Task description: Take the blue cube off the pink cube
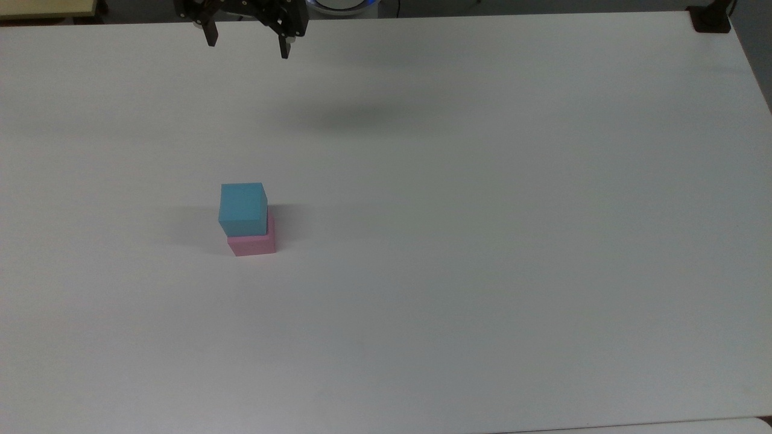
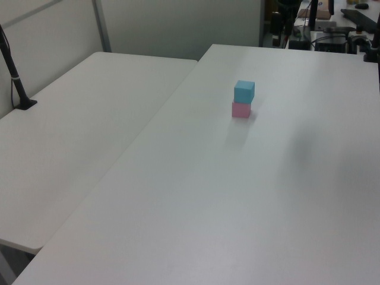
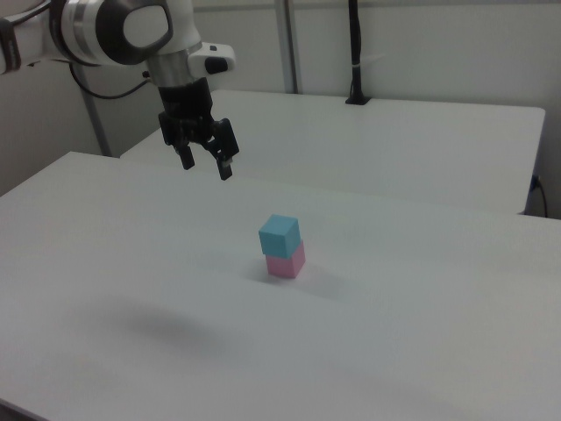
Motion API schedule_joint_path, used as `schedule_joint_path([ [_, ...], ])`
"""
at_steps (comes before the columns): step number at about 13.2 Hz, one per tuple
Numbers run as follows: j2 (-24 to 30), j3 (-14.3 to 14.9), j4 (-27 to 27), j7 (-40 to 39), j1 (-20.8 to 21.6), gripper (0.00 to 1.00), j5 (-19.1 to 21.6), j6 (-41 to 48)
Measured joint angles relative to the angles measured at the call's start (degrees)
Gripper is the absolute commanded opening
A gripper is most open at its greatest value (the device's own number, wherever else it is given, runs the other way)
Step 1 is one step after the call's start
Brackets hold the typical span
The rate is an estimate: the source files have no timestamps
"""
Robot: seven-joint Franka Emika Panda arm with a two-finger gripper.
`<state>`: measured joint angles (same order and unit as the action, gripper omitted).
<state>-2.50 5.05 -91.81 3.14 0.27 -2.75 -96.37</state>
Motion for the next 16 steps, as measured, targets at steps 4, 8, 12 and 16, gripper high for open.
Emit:
schedule_joint_path([
  [4,-2.68,0.11,-0.16,-1.65,-0.45,1.00,0.01,-4.70],
  [8,-9.17,0.17,-0.18,-3.84,-1.45,1.00,0.05,-12.70],
  [12,-15.10,0.21,-0.07,-5.61,-2.20,1.00,0.04,-19.03],
  [16,-19.27,0.20,0.05,-6.10,-2.22,1.00,-0.07,-24.30],
])
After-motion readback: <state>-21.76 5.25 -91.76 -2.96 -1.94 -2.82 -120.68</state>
